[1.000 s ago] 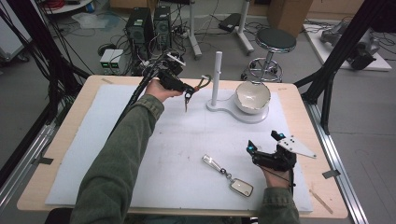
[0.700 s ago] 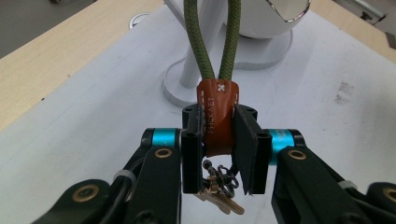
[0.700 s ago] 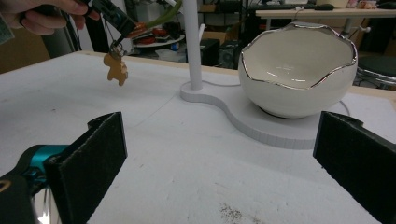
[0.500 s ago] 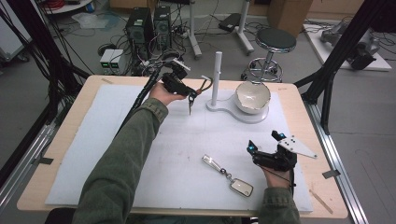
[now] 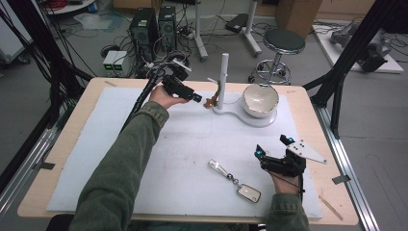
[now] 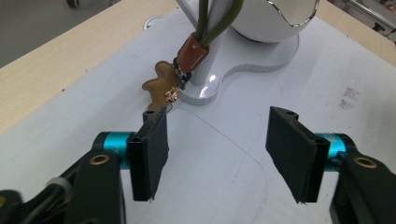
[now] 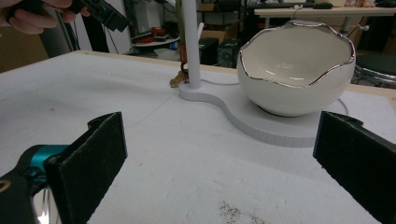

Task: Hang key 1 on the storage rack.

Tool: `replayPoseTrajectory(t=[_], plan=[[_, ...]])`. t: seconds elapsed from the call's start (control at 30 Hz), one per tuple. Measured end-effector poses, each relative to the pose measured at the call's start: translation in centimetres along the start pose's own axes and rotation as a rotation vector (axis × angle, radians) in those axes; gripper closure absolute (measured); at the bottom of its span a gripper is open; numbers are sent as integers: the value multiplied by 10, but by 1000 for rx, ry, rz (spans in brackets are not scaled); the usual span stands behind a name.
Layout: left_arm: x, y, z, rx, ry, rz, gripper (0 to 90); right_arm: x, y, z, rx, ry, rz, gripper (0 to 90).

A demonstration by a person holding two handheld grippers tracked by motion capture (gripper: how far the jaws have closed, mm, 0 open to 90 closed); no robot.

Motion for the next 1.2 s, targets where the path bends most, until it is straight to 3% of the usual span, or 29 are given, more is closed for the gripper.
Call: replayPoseTrajectory(t=[0.2, 0.3, 0.5, 0.8, 1.2], plan=[[-6, -4, -7, -34, 53, -3, 244, 0, 0, 0, -1, -4, 2, 15], [-6, -7, -11, -38, 76, -14, 146, 0, 0, 0, -1, -3, 1, 15], [-5, -17, -19, -39, 105, -29, 34, -1, 0, 0, -3, -6, -4, 15], [-3, -32, -38, -81, 157, -22, 16, 0, 0, 0, 0, -6, 0, 15], [-4, -54, -62, -112, 179, -15, 16, 0, 0, 0, 1, -10, -6, 15]])
Point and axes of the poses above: each handheld gripper's, and its own axes: z roughly forward along the jaws, y roughly out of its top, x roughly to its left, the point moved 1 cm from there along z, roughly forward along the jaws, and after that the axes turned 7 degrees about -z, right-handed, at the moved point
